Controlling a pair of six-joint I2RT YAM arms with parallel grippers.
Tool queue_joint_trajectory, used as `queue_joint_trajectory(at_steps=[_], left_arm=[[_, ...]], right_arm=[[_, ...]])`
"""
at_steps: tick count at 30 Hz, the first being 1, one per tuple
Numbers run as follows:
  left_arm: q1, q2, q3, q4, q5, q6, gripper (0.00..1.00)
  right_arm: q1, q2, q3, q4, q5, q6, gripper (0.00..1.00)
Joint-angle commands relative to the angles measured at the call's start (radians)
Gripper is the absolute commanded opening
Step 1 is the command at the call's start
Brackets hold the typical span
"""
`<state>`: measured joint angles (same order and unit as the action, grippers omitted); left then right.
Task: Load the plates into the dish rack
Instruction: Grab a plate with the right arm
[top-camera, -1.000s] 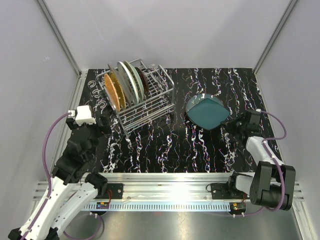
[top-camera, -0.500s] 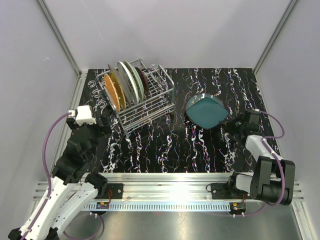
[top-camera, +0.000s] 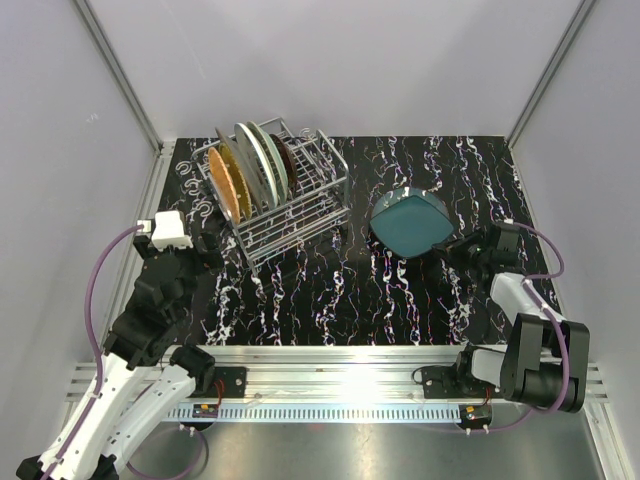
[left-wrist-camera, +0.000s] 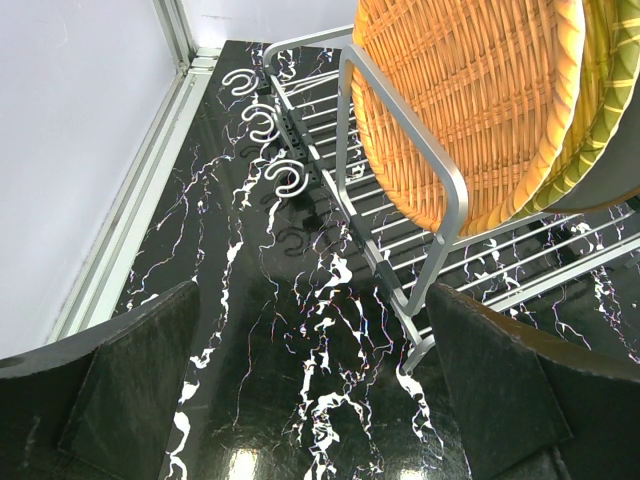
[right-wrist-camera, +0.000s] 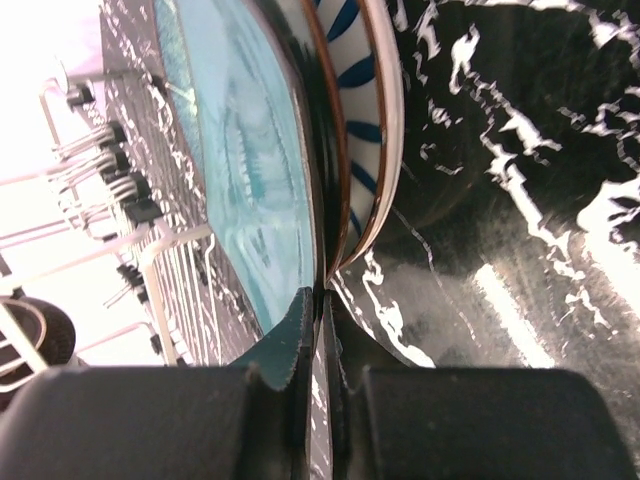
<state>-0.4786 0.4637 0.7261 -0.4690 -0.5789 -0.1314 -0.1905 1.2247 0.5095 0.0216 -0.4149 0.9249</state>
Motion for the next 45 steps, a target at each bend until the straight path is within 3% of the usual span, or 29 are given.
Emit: queue_joint_trajectory(at_steps=[1,27,45], left_arm=[[0.003,-0.008,0.009,0.041,0.007,-0.004,0.99],[0.003,-0.017,0.01,0.04,0.004,-0.004,0.99],[0.003,-0.019,0.009,0.04,0.007,-0.004,0.99]], right_arm=[[0.016,-0.051,-0.002,0.035,-0.099,-0.003,0.0],[0.12,-0.126,-0.075,-0.006,-0.202,-0.15,0.0],[0.12,-0.093,-0.149,0.07,-0.139,-0.146,0.0]])
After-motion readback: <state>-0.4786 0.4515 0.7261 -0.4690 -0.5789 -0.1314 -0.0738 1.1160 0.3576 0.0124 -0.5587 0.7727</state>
